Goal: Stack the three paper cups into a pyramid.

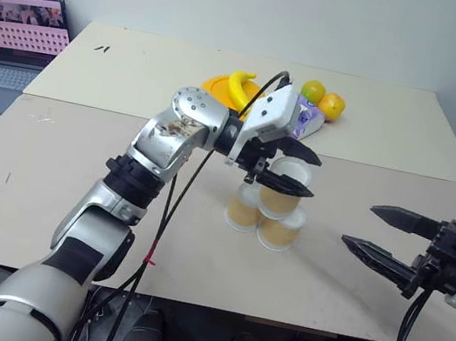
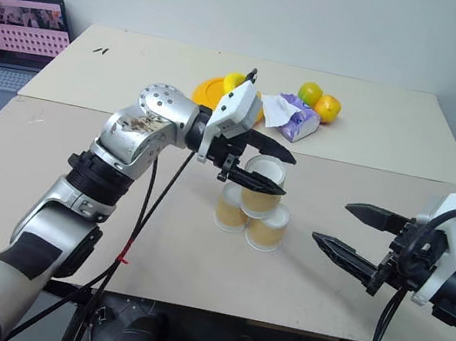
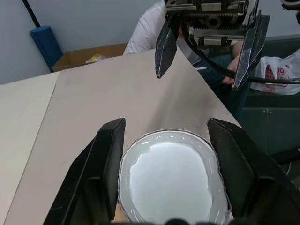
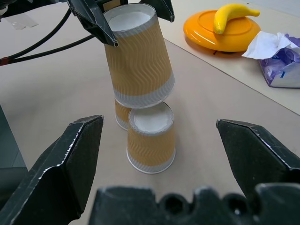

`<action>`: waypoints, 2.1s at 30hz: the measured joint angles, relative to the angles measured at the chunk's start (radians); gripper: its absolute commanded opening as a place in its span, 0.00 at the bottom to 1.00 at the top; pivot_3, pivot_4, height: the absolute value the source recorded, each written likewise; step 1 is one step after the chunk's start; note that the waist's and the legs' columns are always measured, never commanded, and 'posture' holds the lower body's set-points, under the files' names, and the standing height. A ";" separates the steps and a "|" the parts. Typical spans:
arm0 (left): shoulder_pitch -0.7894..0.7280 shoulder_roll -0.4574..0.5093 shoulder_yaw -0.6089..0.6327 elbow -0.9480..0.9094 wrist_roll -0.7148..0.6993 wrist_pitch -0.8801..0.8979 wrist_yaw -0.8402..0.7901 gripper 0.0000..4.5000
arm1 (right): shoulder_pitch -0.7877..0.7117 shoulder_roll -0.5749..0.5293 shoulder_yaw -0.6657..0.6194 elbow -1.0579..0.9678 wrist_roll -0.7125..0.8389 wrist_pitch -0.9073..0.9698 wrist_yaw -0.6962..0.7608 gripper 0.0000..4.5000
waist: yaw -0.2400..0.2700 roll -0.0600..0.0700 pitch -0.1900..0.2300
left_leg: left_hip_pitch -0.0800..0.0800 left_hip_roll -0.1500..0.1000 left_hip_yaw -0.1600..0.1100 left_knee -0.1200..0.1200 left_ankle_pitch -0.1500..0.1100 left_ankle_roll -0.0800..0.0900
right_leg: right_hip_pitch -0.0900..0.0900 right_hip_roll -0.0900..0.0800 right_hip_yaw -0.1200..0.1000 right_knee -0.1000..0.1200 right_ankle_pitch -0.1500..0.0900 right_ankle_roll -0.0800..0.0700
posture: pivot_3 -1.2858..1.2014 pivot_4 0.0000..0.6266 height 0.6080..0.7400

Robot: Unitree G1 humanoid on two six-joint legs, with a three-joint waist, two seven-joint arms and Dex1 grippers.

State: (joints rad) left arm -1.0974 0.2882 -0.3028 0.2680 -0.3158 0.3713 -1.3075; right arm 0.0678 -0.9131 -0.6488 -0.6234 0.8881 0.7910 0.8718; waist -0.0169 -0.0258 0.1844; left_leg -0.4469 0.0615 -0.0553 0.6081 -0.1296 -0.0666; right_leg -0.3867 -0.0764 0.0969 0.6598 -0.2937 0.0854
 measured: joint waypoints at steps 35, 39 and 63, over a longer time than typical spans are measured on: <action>-0.002 -0.023 0.031 0.054 -0.003 0.120 -0.020 0.99 | 0.029 -0.056 -0.038 0.003 0.000 0.001 0.012 1.00 | 0.000 0.000 0.000 | 0.000 0.000 0.000 0.000 0.000 0.000 | 0.000 0.000 0.000 0.000 0.000 0.000 | 0.52 0.24 0.94; -0.005 -0.030 0.035 0.056 -0.002 0.111 -0.008 0.99 | 0.029 -0.056 -0.038 0.003 0.000 0.001 0.010 1.00 | 0.000 0.000 0.000 | 0.000 0.000 0.000 0.000 0.000 0.000 | 0.000 0.000 0.000 0.000 0.000 0.000 | 0.52 0.24 0.94; 0.229 0.301 0.284 -0.322 -0.117 0.386 0.206 0.99 | 0.031 -0.096 0.017 0.090 -0.174 -0.055 -0.002 1.00 | -0.020 0.000 0.000 | 0.002 0.000 0.000 0.000 0.000 -0.001 | 0.001 0.000 0.000 0.003 0.000 0.000 | 0.52 0.24 0.94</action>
State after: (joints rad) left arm -0.8680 0.5893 -0.0185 -0.0543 -0.4332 0.7573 -1.1012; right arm 0.0984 -1.0089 -0.6318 -0.5333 0.7142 0.7359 0.8698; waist -0.0365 -0.0257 0.1843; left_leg -0.4453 0.0614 -0.0555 0.6085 -0.1293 -0.0672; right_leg -0.3860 -0.0768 0.0972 0.6632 -0.2940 0.0856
